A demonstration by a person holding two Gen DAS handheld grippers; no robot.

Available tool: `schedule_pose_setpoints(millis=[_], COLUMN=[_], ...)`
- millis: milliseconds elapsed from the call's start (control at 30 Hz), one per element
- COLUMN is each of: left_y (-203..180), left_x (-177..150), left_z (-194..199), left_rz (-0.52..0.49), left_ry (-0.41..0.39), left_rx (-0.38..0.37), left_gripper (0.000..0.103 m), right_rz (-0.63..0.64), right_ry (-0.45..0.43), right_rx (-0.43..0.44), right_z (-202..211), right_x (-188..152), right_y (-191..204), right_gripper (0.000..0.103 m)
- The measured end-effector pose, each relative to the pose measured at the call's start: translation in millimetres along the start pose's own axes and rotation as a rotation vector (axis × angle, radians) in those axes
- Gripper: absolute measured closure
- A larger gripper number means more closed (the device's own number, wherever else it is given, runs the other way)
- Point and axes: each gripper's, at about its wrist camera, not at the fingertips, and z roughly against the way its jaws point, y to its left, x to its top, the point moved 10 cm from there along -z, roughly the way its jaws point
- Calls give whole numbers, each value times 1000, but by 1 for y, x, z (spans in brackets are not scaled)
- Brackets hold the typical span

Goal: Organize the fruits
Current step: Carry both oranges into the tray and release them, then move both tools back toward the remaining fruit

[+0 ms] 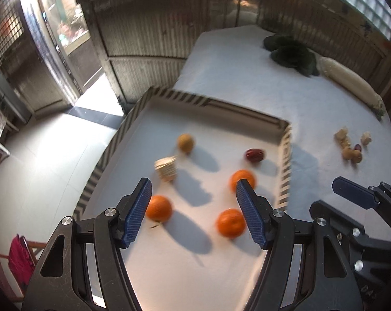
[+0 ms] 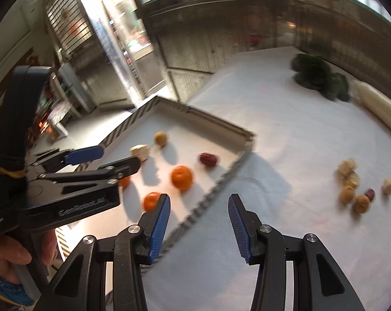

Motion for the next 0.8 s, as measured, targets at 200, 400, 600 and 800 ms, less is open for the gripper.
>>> schedule_pose_setpoints(millis=[200,400,600,800], left_y=[-45,-90,-129,-160], left_x=[9,13,13,14], left_z=[5,7,1,-9], left_rz=[-69,-142,-176,-211], left_ry=[-36,-60,-38,-5], left_rx=[-38,-78,-149,-197], left_gripper=[35,35,35,35], right_rz=[-81,-175,-250,-332], right_ry=[-48,-69,-66,-57], right_rx=[-74,-145,-197,-228], right_z=[21,40,54,60], right_x=[-5,-20,-41,-63], right_y=[-45,-94,-135,-175], right_gripper=[58,58,58,58])
